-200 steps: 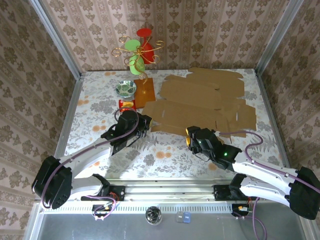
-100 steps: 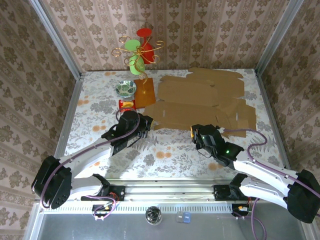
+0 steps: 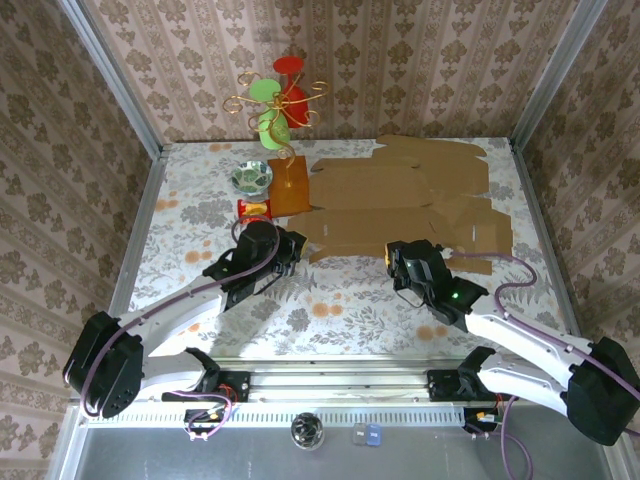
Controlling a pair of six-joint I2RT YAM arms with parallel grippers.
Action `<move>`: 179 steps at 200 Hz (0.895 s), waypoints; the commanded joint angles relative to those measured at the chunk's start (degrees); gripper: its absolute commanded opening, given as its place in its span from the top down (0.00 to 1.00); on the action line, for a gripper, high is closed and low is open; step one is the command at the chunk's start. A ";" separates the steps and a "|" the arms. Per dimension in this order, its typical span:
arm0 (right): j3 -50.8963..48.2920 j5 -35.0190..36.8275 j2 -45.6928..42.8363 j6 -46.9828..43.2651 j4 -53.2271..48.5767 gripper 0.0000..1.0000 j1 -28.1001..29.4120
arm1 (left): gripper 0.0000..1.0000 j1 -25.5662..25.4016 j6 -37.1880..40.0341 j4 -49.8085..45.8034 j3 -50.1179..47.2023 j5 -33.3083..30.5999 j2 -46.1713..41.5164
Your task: Fold the paper box
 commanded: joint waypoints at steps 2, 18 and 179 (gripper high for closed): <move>2.01 0.28 1.14 -0.87 1.80 0.82 -0.30 | 1.00 -0.77 -0.75 -0.18 2.14 0.69 -0.90; 2.37 0.03 1.84 -0.85 1.89 0.82 -0.38 | 1.00 -0.74 -0.75 0.01 2.12 0.86 -0.67; 28.70 -8.94 7.70 -15.95 -10.42 1.00 -10.97 | 0.18 3.75 18.81 -21.51 12.42 2.86 -8.13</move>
